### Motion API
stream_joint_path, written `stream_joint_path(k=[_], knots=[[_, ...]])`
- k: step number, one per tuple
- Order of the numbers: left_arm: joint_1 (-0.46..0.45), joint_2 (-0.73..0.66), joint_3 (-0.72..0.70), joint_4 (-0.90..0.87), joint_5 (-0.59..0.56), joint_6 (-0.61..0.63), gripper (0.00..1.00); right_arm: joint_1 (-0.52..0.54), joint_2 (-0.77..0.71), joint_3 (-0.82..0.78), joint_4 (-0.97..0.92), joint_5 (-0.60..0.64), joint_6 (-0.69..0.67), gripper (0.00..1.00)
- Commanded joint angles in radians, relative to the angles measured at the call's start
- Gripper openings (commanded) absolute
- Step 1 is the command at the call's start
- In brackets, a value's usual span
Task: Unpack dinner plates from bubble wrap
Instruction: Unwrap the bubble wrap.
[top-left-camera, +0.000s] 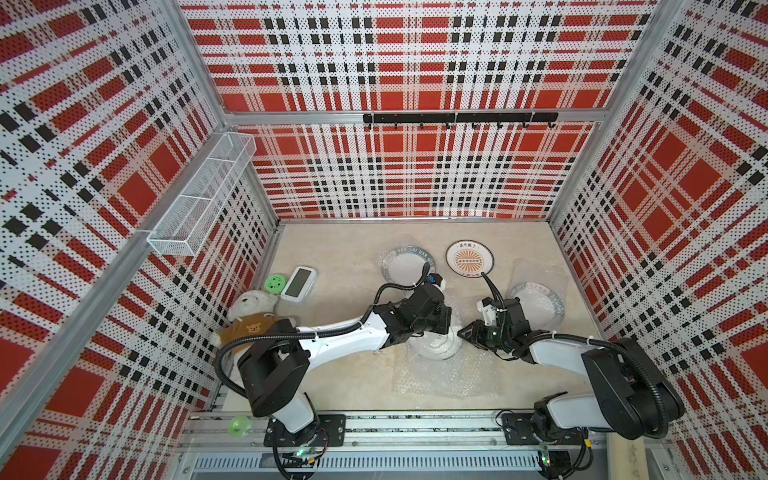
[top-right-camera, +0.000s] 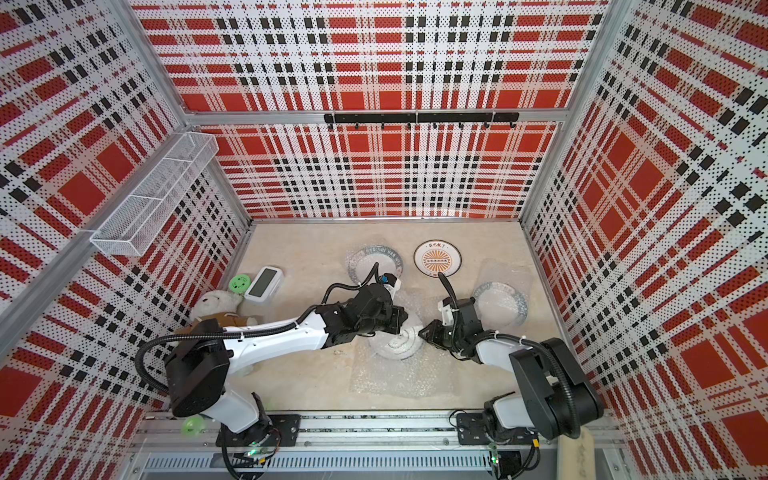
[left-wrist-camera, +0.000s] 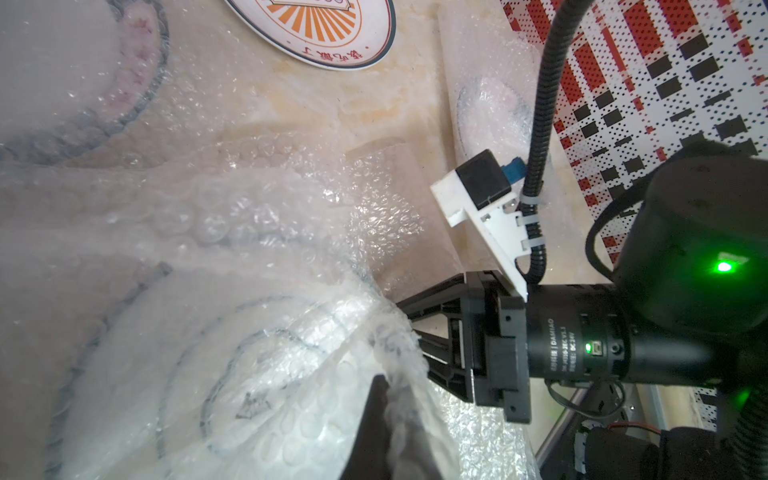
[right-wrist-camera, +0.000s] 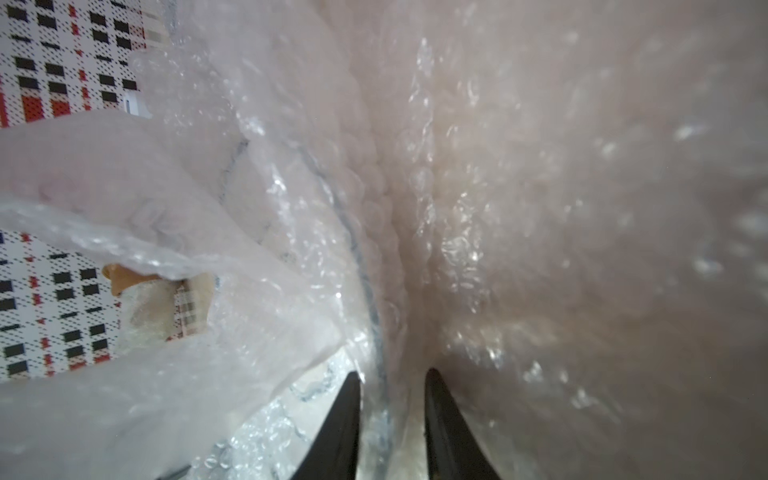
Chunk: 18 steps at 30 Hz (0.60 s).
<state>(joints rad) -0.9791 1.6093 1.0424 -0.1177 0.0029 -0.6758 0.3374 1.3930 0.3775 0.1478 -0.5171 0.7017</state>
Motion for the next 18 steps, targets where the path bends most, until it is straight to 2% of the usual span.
stream_joint_path(k=[1,4,10,18], knots=[[-0.01,0.014,0.016,0.028,0.025,0.014,0.0,0.003,0.003,-0.008,0.067,-0.006,0.006,0.16],[-0.01,0.005,0.038,0.014,0.029,0.04,0.0,0.004,0.005,-0.001,0.062,-0.011,0.004,0.0],[0.001,-0.1,0.036,-0.034,-0.051,0.082,0.0,0.003,-0.012,0.009,0.021,0.006,-0.003,0.0],[0.054,-0.303,-0.106,-0.004,-0.205,0.021,0.0,0.004,-0.035,0.022,-0.044,0.036,-0.023,0.0]])
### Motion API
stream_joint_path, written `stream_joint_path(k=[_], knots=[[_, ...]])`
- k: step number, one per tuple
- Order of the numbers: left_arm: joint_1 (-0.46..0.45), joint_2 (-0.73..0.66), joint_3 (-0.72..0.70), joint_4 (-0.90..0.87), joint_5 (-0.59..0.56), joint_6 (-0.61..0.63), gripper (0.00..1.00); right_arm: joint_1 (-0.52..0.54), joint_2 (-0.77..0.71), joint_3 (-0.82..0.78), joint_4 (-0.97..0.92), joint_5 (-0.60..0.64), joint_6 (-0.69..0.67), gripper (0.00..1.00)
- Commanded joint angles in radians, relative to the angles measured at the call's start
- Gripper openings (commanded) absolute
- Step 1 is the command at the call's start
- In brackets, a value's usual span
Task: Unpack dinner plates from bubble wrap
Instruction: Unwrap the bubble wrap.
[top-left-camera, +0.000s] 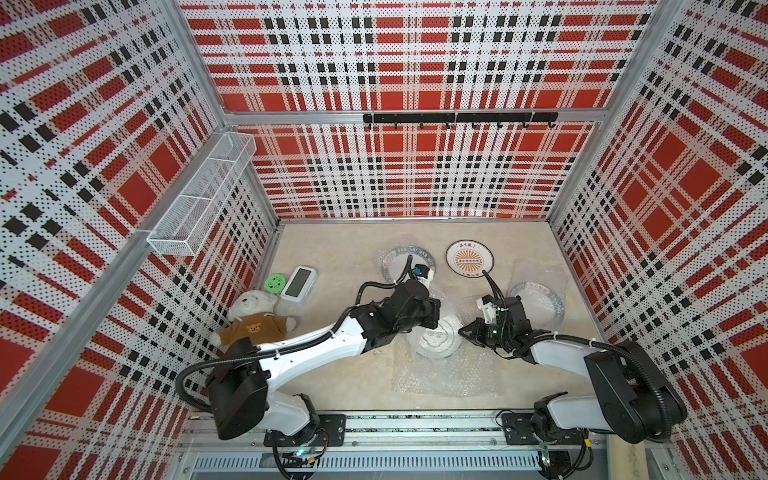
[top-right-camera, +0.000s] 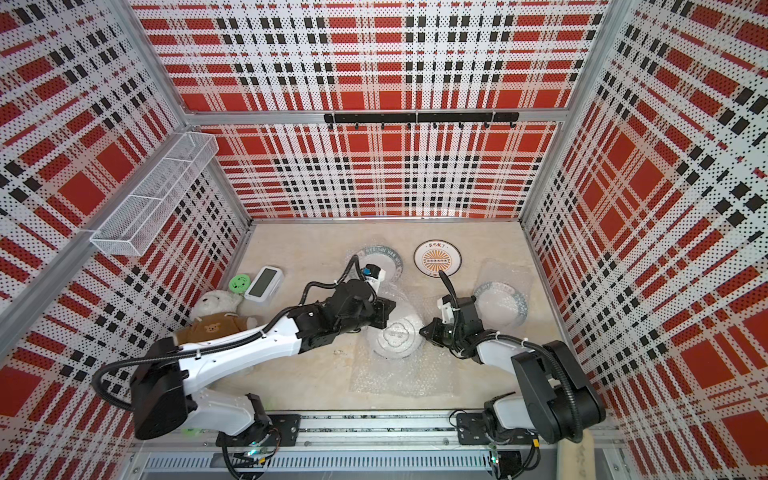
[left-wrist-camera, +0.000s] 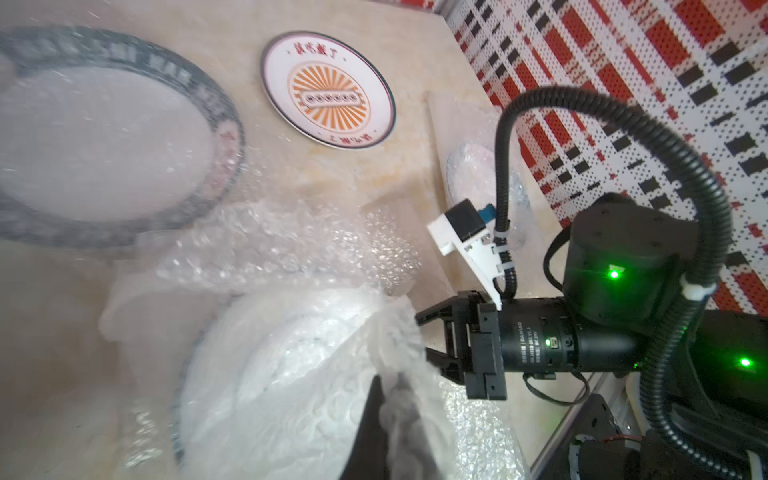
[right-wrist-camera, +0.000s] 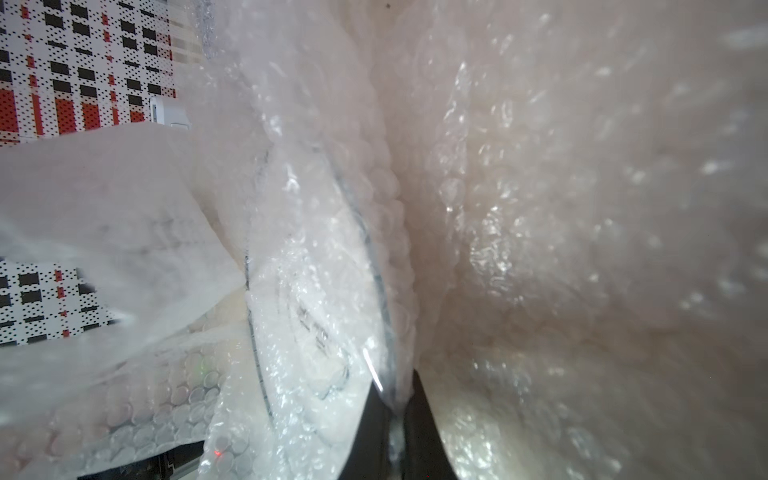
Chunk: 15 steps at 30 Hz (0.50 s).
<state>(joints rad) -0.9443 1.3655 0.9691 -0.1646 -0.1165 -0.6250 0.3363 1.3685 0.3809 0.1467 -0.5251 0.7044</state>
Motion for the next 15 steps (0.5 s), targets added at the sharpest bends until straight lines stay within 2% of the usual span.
stream_joint_path(k=[1,11,15], knots=[[0.028,-0.082,-0.053,0.044,-0.102,-0.041,0.0,0.004,-0.013,0.022,-0.047,0.045,-0.027,0.0],[0.064,-0.389,-0.255,-0.145,-0.35,-0.163,0.0,-0.001,-0.061,0.06,-0.137,0.088,-0.047,0.0],[0.089,-0.487,-0.342,-0.227,-0.344,-0.207,0.0,-0.006,-0.078,0.073,-0.151,0.071,-0.058,0.0]])
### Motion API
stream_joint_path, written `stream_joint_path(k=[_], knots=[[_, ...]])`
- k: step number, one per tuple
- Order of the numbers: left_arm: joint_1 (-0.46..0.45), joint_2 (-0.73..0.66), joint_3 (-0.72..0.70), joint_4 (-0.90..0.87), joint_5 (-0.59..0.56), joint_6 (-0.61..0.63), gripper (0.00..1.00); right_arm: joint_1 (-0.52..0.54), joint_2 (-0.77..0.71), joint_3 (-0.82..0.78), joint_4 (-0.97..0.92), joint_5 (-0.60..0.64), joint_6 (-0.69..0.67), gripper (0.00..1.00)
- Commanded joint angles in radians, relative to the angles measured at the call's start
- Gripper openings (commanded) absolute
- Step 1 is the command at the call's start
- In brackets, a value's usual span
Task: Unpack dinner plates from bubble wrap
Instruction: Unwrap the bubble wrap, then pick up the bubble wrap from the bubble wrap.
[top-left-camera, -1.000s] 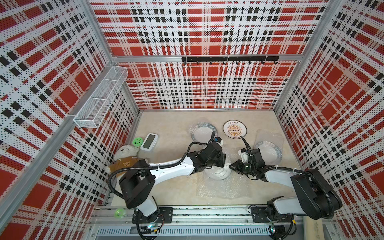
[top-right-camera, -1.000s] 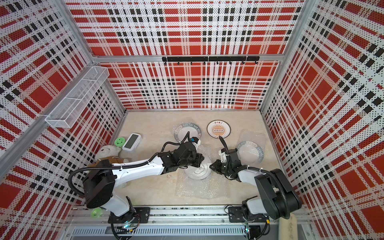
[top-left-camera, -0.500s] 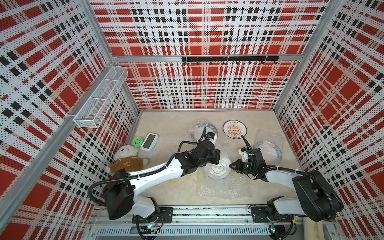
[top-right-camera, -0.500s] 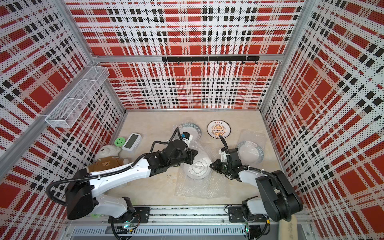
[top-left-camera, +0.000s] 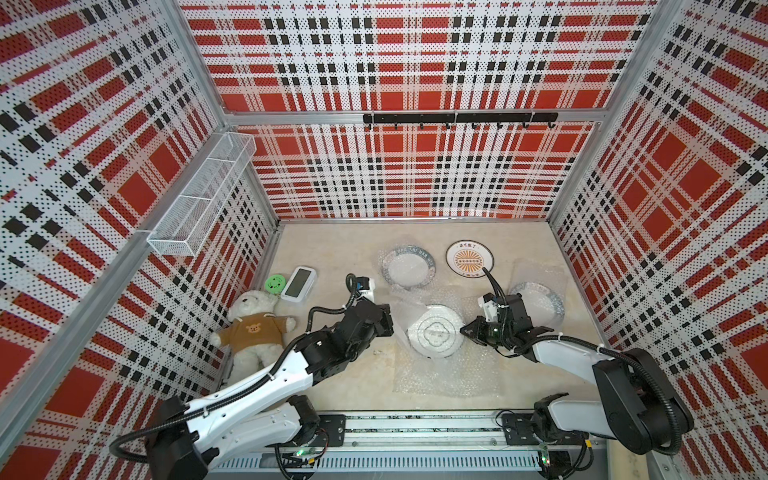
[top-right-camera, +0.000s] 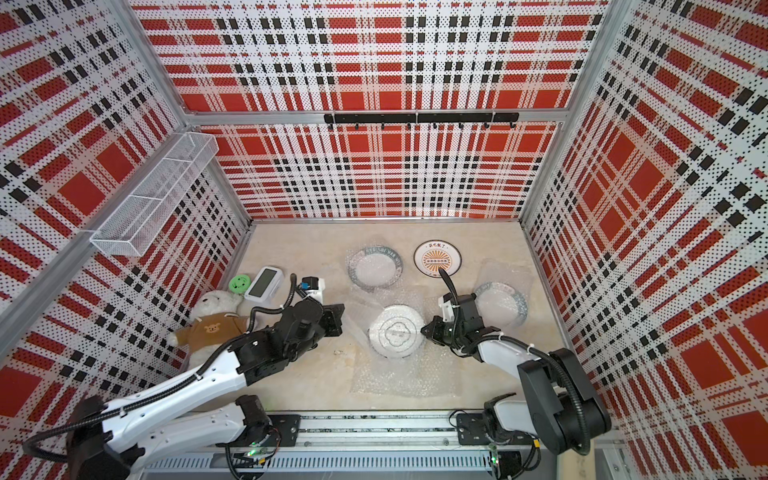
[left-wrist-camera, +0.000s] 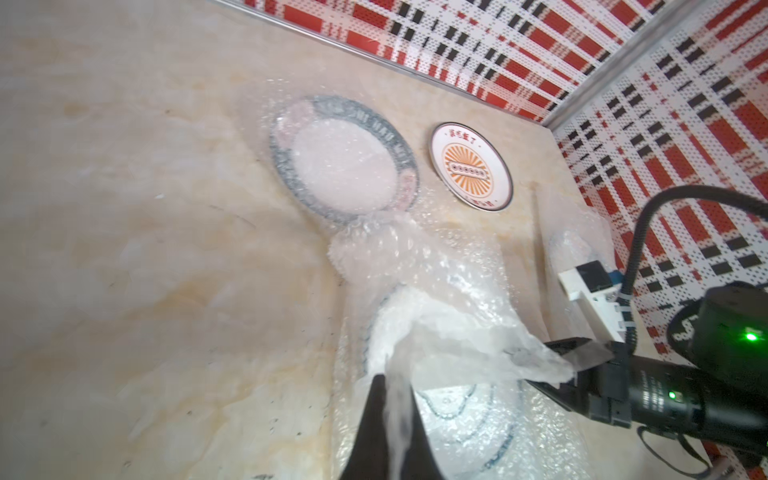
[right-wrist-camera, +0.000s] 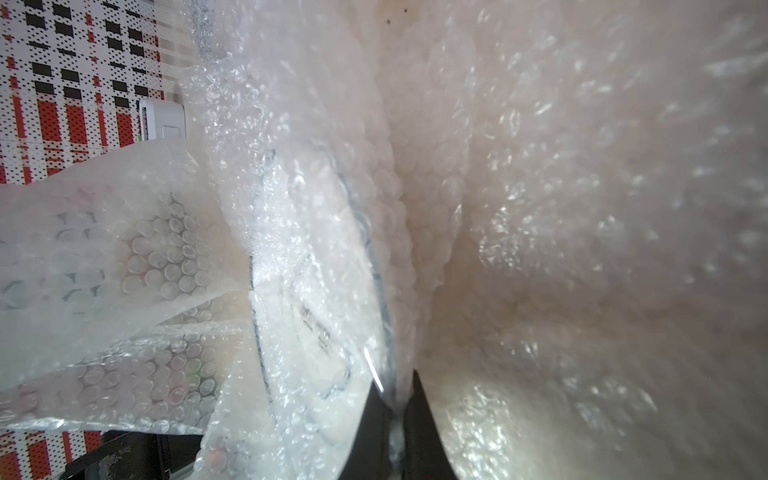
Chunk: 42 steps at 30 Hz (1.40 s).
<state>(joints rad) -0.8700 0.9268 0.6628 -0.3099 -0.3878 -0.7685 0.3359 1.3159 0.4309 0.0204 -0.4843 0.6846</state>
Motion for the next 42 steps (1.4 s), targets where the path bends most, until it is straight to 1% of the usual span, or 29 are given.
stream_joint_path(k=[1,3,6,10,13,16,18,21,23,25,28,30,32,33,35,37,38,40,42], knots=[[0.016,-0.064,-0.055,-0.105,-0.075,-0.078,0.0,-0.006,-0.029,0.029,-0.027,0.028,-0.037,0.0],[0.017,-0.088,-0.085,-0.16,-0.094,-0.129,0.0,-0.007,-0.034,0.039,-0.028,0.014,-0.035,0.0],[0.036,-0.097,-0.107,-0.278,-0.129,-0.226,0.05,-0.006,-0.027,0.052,-0.028,0.005,-0.033,0.0],[0.074,-0.153,-0.172,-0.308,-0.121,-0.336,0.18,-0.007,-0.009,0.054,-0.012,-0.007,-0.031,0.0],[0.124,-0.242,-0.23,-0.294,-0.087,-0.371,0.32,-0.007,0.004,0.054,-0.007,-0.006,-0.035,0.0],[0.181,-0.333,-0.257,-0.311,-0.054,-0.377,0.41,-0.006,0.015,0.05,0.002,-0.007,-0.036,0.0],[0.225,-0.389,-0.244,-0.351,-0.044,-0.363,0.48,-0.007,0.027,0.051,0.01,-0.008,-0.036,0.0],[0.283,-0.448,-0.181,-0.399,-0.045,-0.299,0.59,-0.009,0.04,0.048,0.022,-0.011,-0.032,0.0],[0.316,-0.457,-0.119,-0.395,-0.024,-0.217,0.64,-0.008,0.044,0.048,0.025,-0.013,-0.033,0.0],[0.33,-0.426,-0.057,-0.362,0.026,-0.127,0.68,-0.008,0.05,0.048,0.029,-0.013,-0.036,0.0],[0.317,-0.273,0.045,-0.294,0.186,0.015,0.74,-0.009,0.059,0.045,0.037,-0.014,-0.034,0.0],[0.26,-0.14,0.096,-0.263,0.257,0.083,0.78,-0.01,0.066,0.045,0.052,-0.025,-0.029,0.0],[0.174,-0.032,0.115,-0.226,0.269,0.121,0.83,-0.013,0.073,0.044,0.067,-0.037,-0.02,0.0],[0.135,0.02,0.114,-0.188,0.297,0.132,0.85,-0.015,0.072,0.043,0.073,-0.043,-0.017,0.0],[0.114,0.101,0.097,-0.108,0.393,0.12,0.88,-0.019,0.065,0.042,0.075,-0.056,-0.014,0.0],[0.122,0.168,0.064,-0.022,0.493,0.08,0.88,-0.021,0.049,0.043,0.069,-0.067,-0.013,0.0],[0.128,0.191,0.041,0.025,0.52,0.059,0.88,-0.024,0.038,0.045,0.063,-0.068,-0.013,0.0],[0.164,0.234,-0.006,0.098,0.559,0.017,0.88,-0.024,0.017,0.052,0.036,-0.07,-0.02,0.0],[0.217,0.276,-0.054,0.175,0.624,-0.012,0.88,-0.024,0.001,0.057,0.016,-0.069,-0.026,0.0]])
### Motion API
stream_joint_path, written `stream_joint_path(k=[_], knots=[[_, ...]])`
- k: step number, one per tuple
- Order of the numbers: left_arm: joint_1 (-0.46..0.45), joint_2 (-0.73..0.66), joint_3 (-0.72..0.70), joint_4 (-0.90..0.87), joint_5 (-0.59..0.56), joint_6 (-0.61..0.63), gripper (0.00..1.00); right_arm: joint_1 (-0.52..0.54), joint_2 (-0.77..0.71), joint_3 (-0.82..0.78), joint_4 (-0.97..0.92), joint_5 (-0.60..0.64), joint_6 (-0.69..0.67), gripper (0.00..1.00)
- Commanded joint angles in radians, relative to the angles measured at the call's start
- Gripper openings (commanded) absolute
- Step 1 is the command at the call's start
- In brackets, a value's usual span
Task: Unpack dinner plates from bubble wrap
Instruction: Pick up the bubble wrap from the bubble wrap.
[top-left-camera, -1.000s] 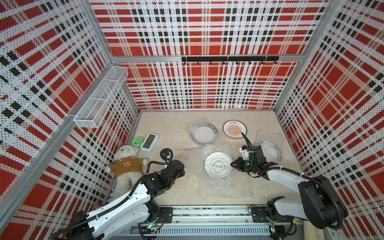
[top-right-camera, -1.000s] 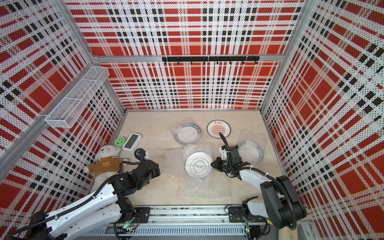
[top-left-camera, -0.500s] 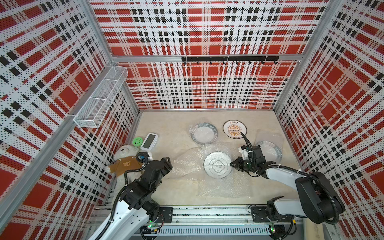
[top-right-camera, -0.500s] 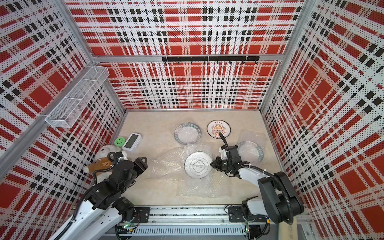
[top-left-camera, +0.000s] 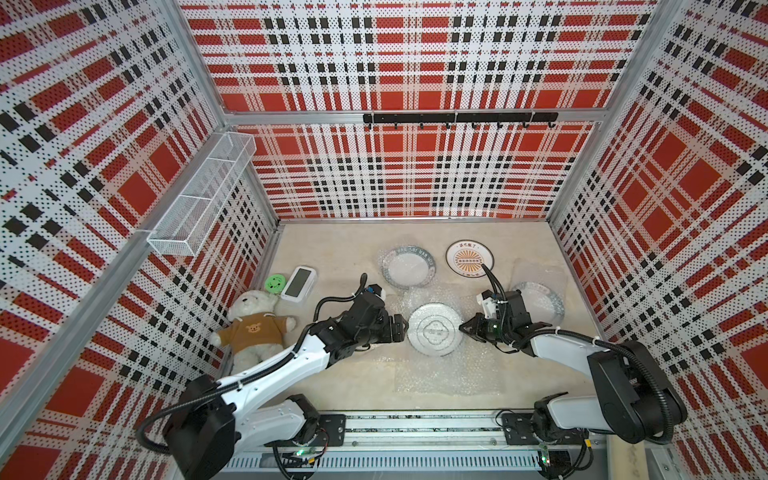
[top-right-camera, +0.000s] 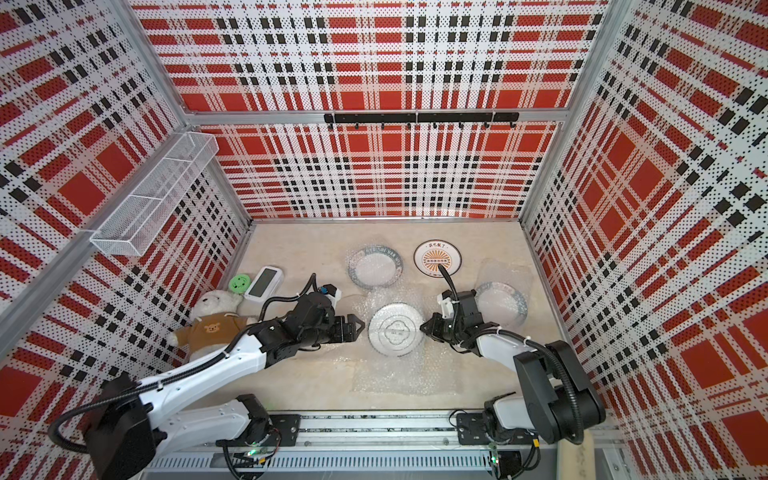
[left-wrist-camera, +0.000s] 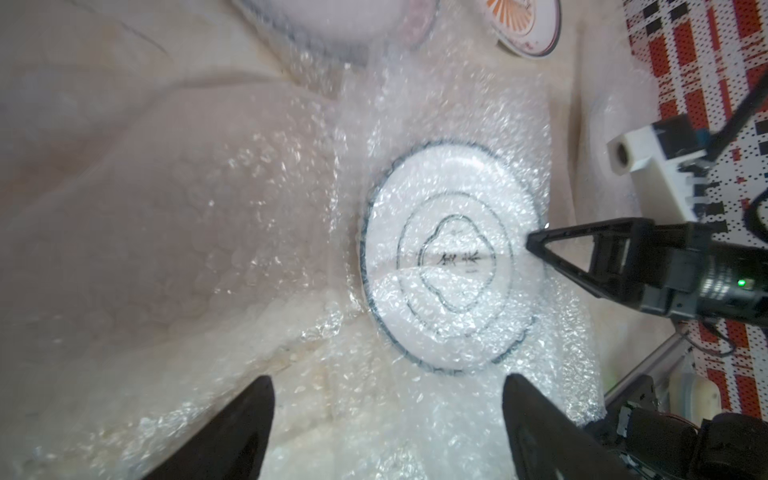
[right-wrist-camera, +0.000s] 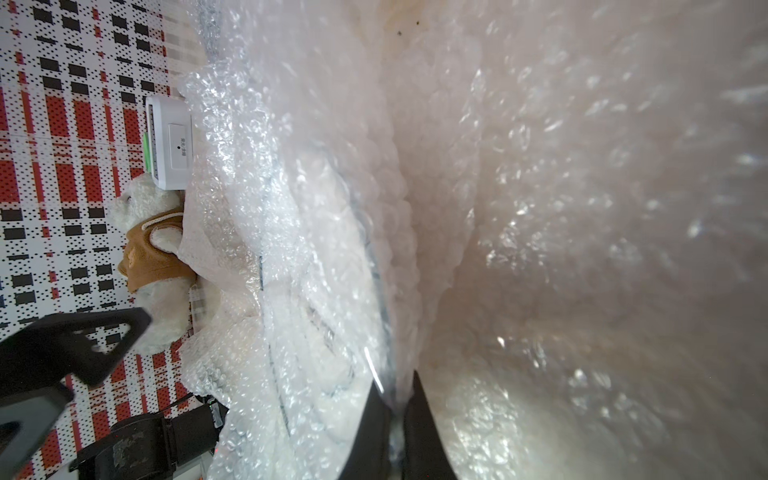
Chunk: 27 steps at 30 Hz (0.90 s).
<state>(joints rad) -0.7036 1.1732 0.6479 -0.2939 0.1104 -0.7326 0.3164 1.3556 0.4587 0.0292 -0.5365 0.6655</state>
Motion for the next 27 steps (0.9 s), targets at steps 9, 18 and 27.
stream_joint_path(k=[9,18,27], knots=[[0.138,0.15,-0.125,0.268,0.164,-0.057,0.87,-0.007,-0.046,0.028,0.001,-0.025,-0.01,0.0],[0.22,0.202,-0.174,0.344,0.24,-0.084,0.88,-0.007,-0.078,0.055,-0.013,-0.052,0.009,0.0],[0.235,-0.115,0.002,0.061,0.276,-0.01,0.92,-0.016,-0.215,0.141,-0.082,-0.092,0.065,0.0]])
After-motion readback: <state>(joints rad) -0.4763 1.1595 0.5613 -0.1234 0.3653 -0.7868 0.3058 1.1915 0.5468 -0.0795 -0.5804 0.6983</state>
